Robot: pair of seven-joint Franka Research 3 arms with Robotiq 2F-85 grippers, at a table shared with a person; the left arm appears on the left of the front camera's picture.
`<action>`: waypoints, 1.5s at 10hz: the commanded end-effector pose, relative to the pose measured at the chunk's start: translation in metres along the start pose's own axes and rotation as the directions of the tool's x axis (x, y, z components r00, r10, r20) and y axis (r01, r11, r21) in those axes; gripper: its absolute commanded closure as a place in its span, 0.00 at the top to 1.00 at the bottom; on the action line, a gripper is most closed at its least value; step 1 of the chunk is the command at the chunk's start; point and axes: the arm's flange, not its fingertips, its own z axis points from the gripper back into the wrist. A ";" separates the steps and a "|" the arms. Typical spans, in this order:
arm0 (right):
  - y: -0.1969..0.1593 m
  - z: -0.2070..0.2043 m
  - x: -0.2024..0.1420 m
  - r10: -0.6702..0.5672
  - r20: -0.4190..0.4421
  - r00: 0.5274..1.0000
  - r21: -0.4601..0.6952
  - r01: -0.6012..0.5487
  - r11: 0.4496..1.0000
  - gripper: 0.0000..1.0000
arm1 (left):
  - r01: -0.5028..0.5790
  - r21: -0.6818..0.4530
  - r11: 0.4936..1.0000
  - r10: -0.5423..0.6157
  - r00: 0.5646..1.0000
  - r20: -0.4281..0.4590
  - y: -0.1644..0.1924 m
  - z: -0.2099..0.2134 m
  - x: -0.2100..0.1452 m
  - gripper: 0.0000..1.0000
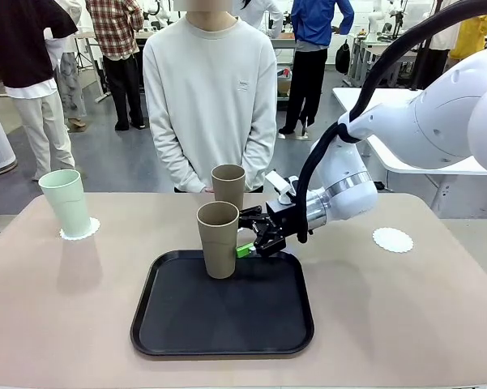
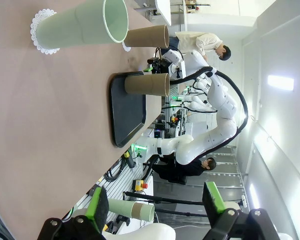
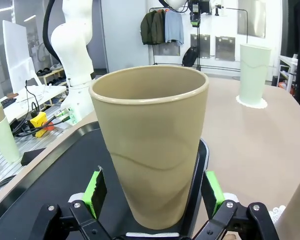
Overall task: Place coasters on the table and set cups on them.
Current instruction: Take one Reusable plastic cup from the Flat Tray and place it on a coaster set by the human.
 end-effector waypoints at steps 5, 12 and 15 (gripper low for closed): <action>-0.023 -0.018 0.001 -0.005 -0.018 1.000 0.055 0.006 0.998 1.00 | -0.008 -0.001 1.000 0.008 1.000 -0.002 -0.003 0.000 -0.001 1.00; -0.029 -0.036 0.002 -0.021 -0.040 0.999 0.107 0.026 0.994 1.00 | -0.008 -0.001 1.000 0.008 1.000 -0.002 -0.003 0.000 -0.001 1.00; -0.029 -0.046 0.001 -0.017 -0.047 0.999 0.134 0.023 0.991 1.00 | -0.008 -0.001 1.000 0.008 1.000 -0.002 -0.003 0.000 -0.001 1.00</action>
